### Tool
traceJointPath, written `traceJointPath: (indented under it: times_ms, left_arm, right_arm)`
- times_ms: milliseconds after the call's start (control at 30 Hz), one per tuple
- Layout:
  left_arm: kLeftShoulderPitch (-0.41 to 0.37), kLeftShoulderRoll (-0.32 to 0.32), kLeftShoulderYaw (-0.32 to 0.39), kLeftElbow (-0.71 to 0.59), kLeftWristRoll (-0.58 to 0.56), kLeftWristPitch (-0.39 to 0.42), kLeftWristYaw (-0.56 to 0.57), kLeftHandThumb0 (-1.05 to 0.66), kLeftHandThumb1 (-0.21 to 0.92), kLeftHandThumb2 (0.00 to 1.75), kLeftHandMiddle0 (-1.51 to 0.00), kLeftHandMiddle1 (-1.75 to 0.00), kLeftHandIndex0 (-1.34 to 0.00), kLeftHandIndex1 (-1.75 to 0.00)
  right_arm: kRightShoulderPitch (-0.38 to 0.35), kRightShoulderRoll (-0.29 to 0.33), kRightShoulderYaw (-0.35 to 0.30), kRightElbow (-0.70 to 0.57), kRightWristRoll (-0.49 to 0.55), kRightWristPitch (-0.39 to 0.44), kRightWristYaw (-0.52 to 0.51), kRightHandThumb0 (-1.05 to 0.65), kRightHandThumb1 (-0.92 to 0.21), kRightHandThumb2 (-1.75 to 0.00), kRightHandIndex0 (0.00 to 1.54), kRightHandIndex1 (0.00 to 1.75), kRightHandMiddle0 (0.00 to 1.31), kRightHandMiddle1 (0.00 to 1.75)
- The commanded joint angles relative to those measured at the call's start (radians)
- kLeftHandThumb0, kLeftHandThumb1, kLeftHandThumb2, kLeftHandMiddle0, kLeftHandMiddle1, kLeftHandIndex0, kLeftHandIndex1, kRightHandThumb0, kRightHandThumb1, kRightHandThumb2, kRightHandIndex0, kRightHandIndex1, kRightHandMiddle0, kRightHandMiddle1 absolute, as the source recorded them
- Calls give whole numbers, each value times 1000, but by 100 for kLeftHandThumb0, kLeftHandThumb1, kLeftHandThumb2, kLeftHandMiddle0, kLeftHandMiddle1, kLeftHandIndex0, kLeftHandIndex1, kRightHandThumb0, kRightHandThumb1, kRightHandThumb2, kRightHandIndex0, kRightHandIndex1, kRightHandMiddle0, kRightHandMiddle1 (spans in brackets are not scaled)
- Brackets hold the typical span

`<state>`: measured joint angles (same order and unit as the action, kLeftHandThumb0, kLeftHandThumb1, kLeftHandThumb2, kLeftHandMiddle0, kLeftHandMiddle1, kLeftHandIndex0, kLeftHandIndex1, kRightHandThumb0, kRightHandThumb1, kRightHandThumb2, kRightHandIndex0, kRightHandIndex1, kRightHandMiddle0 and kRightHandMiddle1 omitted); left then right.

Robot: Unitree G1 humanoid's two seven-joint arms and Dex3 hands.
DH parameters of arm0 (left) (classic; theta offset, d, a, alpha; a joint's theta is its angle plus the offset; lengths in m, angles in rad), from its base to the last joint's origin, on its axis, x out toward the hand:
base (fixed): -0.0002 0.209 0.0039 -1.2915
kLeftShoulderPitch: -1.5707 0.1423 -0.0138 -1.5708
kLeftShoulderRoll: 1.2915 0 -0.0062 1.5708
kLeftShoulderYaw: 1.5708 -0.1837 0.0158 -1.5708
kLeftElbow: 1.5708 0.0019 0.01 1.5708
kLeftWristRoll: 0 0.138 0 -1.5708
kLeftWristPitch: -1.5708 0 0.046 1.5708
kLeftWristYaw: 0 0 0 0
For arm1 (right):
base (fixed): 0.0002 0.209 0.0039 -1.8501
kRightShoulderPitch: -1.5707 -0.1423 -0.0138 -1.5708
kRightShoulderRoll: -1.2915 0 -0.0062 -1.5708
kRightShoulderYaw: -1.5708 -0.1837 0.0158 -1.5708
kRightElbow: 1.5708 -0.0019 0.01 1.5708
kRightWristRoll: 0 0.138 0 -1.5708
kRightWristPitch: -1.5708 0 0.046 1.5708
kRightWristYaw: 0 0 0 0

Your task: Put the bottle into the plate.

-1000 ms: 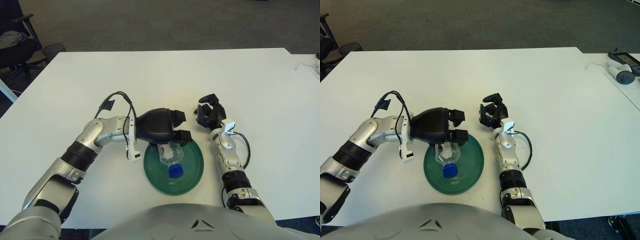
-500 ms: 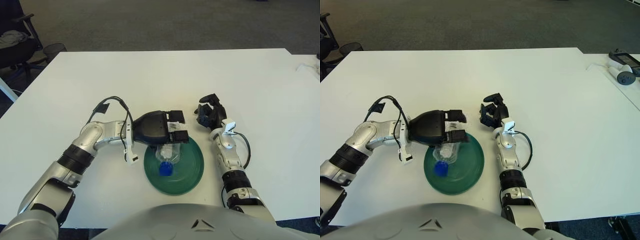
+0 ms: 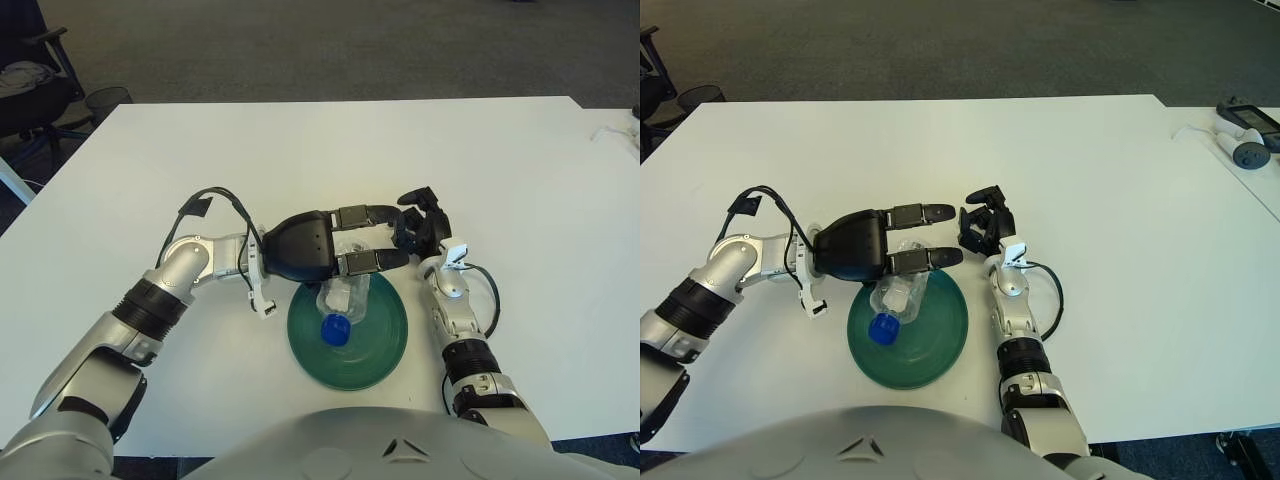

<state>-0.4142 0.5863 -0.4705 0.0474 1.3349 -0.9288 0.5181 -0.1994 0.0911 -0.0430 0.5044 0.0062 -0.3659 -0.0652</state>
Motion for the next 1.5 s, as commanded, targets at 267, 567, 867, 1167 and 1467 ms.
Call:
traceJointPath:
  times_ms: [267, 567, 867, 1167, 1467]
  left_arm:
    - [-19, 44, -28, -17, -1, 65, -9, -97, 92, 40, 0, 0, 0, 0]
    - [-39, 65, -17, -31, -63, 63, -62, -91, 92, 32, 0, 0, 0, 0]
    - [-32, 81, 11, -24, -194, 52, -139, -91, 92, 35, 0, 0, 0, 0]
    - [-32, 90, 27, -21, -218, 55, -158, -96, 92, 42, 0, 0, 0, 0]
    - [-47, 100, 52, 20, -265, 34, -158, -100, 92, 52, 0, 0, 0, 0]
  right_arm:
    - [51, 5, 9, 24, -16, -30, -16, 0, -49, -109, 56, 162, 25, 175]
    - [17, -13, -11, 79, 12, -5, 14, 0, -50, -107, 55, 162, 24, 175]
    - [31, 8, -19, 68, 36, -38, 26, -1, -57, -99, 48, 163, 22, 175]
    - [47, 35, -23, 53, 46, -74, 17, -1, -60, -94, 48, 159, 22, 175]
    - [59, 43, -18, 17, 67, -56, 29, -1, -58, -96, 48, 158, 25, 175]
